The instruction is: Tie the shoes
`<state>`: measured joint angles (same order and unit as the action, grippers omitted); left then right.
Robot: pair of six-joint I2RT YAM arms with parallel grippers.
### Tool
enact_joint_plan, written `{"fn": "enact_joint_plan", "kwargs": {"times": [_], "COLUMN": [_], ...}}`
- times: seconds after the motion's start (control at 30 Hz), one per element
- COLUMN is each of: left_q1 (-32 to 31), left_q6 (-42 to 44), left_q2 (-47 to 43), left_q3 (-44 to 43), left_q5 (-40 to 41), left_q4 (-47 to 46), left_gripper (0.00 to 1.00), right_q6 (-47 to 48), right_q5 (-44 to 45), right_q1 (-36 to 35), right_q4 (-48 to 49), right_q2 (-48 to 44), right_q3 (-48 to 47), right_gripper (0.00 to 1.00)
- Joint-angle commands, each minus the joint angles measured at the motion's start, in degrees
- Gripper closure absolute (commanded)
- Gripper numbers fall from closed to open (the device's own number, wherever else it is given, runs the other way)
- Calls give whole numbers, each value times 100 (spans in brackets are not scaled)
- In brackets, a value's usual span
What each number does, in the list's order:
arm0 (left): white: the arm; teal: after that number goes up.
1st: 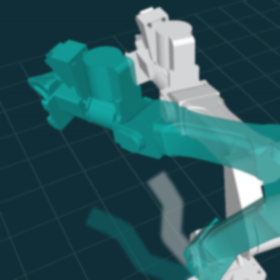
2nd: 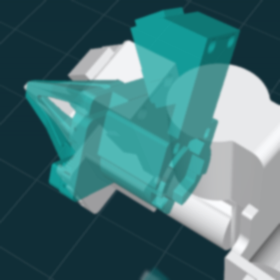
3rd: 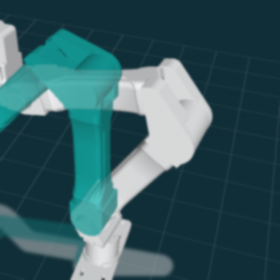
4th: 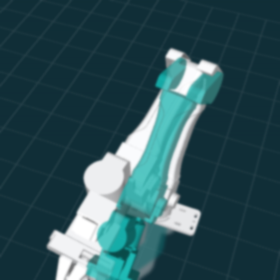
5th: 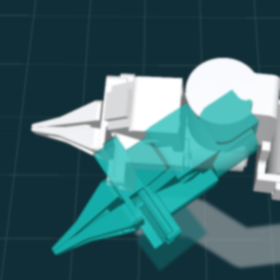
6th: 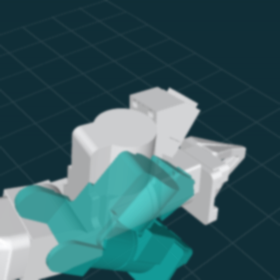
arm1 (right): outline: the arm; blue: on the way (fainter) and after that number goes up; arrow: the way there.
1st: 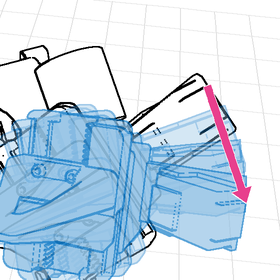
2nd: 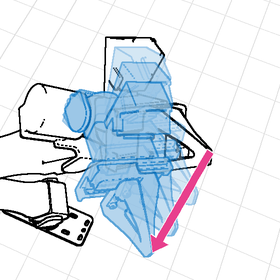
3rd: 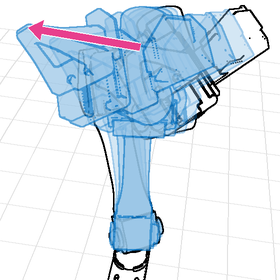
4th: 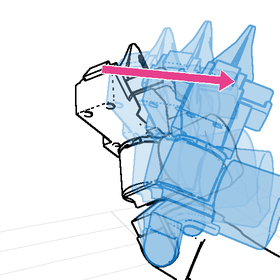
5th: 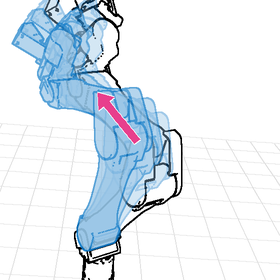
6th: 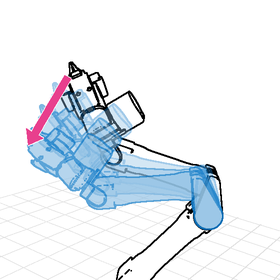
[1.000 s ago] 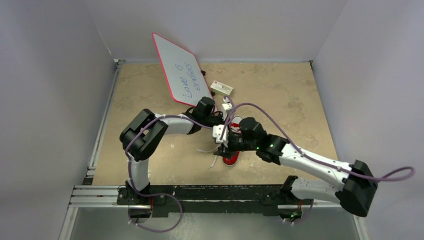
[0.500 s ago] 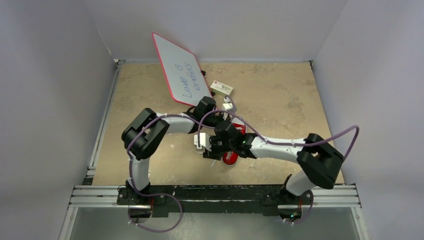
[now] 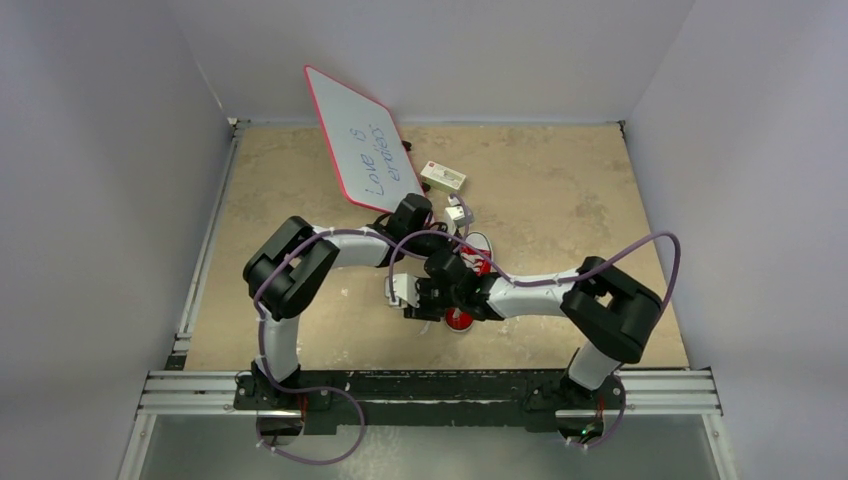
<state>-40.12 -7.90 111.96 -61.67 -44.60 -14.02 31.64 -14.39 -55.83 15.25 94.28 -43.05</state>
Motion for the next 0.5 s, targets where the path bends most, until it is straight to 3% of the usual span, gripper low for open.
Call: {"fn": "enact_joint_plan", "kwargs": {"times": [0.0, 0.1, 0.17, 0.23, 0.4, 0.47], "left_q1": [31, 30, 30, 31, 39, 40], "left_q6": [140, 68, 52, 46, 26, -80], "left_q2": [-73, -64, -39, -30, -84, -152], "left_q3": [21, 16, 2, -13, 23, 36], "left_q5": [131, 129, 142, 151, 199, 208], "left_q4": [99, 14, -11, -13, 13, -26], "left_gripper": [100, 100, 100, 100, 100, 100], "right_q6": [191, 292, 344, 367, 141, -294], "right_q5": [139, 461, 582, 534, 251, -544], "right_q1": [3, 7, 2, 2, 2, 7], "right_q4": [249, 241, 253, 215, -296, -1020], "right_q2": [49, 206, 309, 305, -465, -1055], "right_q3": [212, 197, 145, 85, -181, -420], "right_gripper": [53, 55, 82, 100, 100, 100]}}
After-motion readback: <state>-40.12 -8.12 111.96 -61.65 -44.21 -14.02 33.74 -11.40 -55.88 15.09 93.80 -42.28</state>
